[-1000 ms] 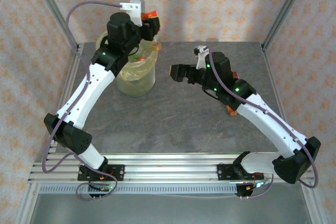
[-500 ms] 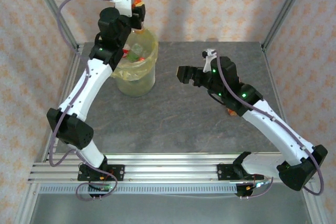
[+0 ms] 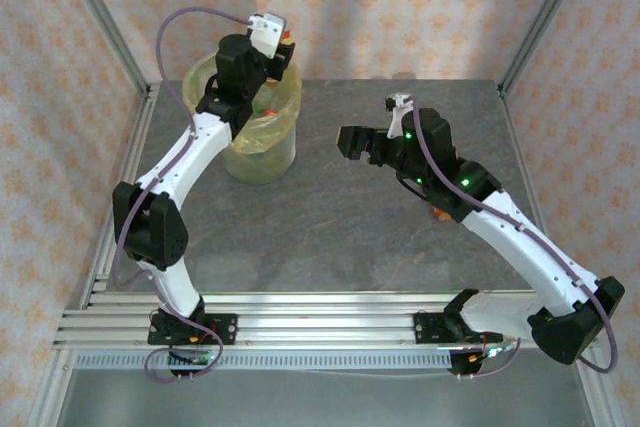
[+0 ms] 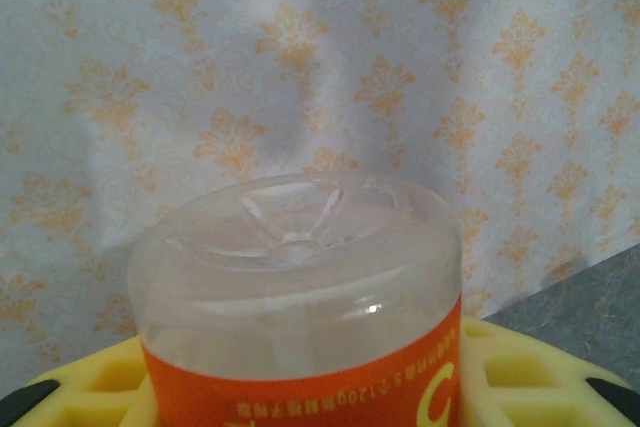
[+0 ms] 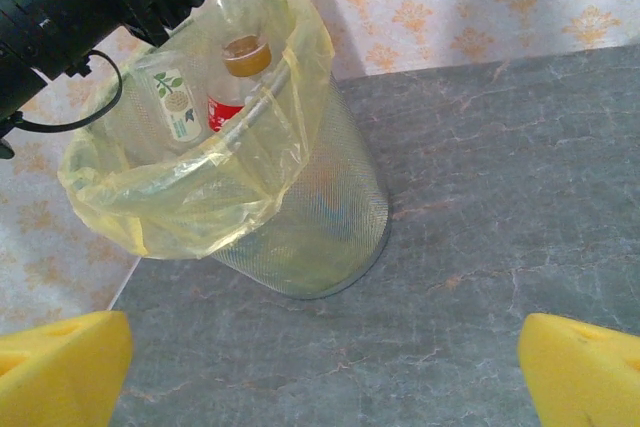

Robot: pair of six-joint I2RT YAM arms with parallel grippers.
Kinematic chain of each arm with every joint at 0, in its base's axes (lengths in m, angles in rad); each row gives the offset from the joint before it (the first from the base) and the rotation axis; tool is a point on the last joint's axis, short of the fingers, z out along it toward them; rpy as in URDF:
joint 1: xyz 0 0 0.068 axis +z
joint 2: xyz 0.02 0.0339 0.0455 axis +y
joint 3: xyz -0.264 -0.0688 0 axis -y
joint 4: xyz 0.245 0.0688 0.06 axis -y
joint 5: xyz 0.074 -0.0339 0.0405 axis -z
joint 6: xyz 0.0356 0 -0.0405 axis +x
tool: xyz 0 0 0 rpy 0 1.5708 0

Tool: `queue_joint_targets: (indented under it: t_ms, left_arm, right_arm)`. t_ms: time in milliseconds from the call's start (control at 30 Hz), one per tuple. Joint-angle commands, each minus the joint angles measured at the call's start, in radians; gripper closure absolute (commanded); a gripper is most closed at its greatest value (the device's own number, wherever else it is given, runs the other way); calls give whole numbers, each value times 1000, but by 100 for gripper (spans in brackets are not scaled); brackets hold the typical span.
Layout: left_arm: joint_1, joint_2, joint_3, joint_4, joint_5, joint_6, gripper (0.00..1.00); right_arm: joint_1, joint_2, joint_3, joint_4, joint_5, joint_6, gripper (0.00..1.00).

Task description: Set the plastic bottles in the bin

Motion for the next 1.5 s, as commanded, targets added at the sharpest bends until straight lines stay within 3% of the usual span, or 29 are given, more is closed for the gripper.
queue_joint_targets:
  t_ms: [0,233,500,633,733,900,1000,1133,1300,1467]
  left_arm:
    - [12,10,-11,98,4,17,66]
    - [42,37,-75,196,-14,-83,63]
    - [57,15,-176,256,10,-102,42]
    - [58,-32,-255,281,26,-103,36]
    - [58,-73,-301,283,33,-105,21]
    - [57,-152,-350,296,39,-135,17]
    - [58,-190,-345,292,41,-177,5]
    - [58,-206,-278,249,8,-278,4]
    - [57,-150,-63,4,-76,-429,9]
    - [54,-99,38,-125,14,-500,13]
  right_arm:
    - [5,-14,-12,10,9,3,1]
    - [5,-13,-17,11,4,-2,1]
    - [5,-12,-20,7,9,-3,1]
    - [5,-10,-23,9,14,-1,1]
    - [5,-6,-21,10,12,1,1]
    - [5,0,-18,10,12,6,1]
    - [5,5,-15,10,10,8,1]
    - [5,12,-5,0,15,10,1]
    - [5,17,3,-17,34,15,1]
    - [5,17,9,-34,57,17,1]
